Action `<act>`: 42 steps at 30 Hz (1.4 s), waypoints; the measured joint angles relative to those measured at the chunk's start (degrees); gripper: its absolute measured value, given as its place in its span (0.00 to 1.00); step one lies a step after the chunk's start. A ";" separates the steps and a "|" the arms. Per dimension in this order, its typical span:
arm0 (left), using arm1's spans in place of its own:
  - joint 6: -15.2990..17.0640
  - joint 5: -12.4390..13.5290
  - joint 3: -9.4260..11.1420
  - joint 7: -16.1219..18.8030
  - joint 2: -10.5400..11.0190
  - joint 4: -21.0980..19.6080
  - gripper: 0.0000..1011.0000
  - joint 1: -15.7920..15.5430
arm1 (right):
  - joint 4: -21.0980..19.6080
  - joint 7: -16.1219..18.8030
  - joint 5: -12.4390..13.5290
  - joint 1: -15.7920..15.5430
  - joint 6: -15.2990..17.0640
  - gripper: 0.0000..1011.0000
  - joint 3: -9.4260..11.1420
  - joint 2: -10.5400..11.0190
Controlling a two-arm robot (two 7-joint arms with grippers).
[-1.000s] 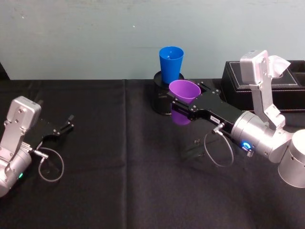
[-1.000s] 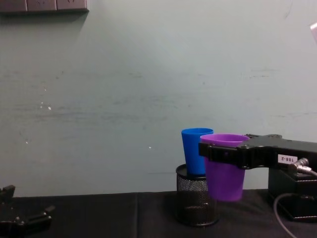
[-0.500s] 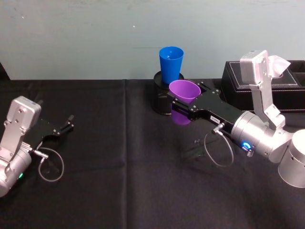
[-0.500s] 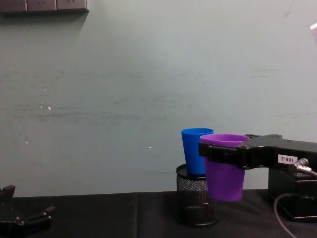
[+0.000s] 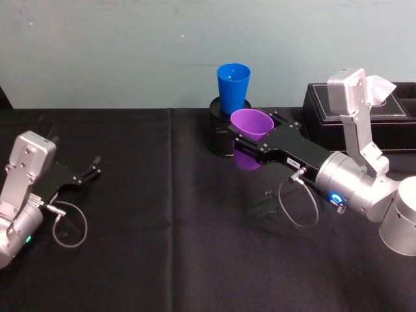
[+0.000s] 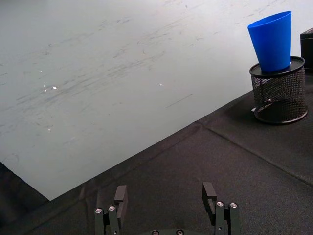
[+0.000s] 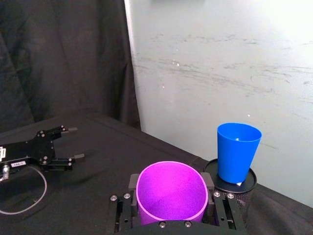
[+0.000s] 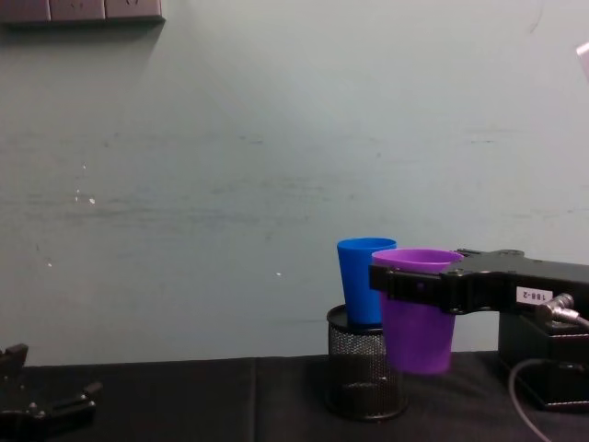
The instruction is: Pick up one cup with a gripper and tap it against the other cup.
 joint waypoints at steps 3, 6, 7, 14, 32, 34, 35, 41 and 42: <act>0.00 0.00 0.00 0.00 0.00 0.00 0.99 0.00 | 0.00 0.00 0.00 0.00 0.00 0.74 0.00 0.00; 0.00 0.00 0.00 0.00 0.00 0.00 0.99 0.00 | 0.00 0.00 0.00 0.00 0.00 0.74 0.00 0.00; 0.00 0.00 0.00 0.00 0.00 0.00 0.99 0.00 | 0.00 0.00 0.00 0.00 0.00 0.74 0.00 0.00; 0.00 0.00 0.00 0.00 0.00 0.00 0.99 0.00 | 0.00 0.00 0.01 0.00 0.00 0.74 0.00 0.00; 0.00 0.00 0.00 0.00 0.00 0.00 0.99 0.00 | 0.00 0.00 0.00 0.00 0.00 0.74 0.00 0.00; 0.00 0.00 0.00 0.00 0.00 0.00 0.99 0.00 | 0.00 0.00 0.00 0.00 0.00 0.74 0.00 0.00; 0.00 0.00 0.00 0.00 0.00 0.00 0.99 0.00 | 0.00 0.00 0.00 0.00 0.00 0.74 0.00 0.00; 0.00 0.00 0.00 0.00 0.00 0.00 0.99 0.00 | 2.47 -0.49 -1.05 1.15 -0.80 0.74 -1.36 -0.70; 0.00 0.00 0.00 0.00 0.00 0.00 0.99 0.00 | 3.93 -0.72 -1.66 1.90 -1.38 0.74 -1.89 -1.26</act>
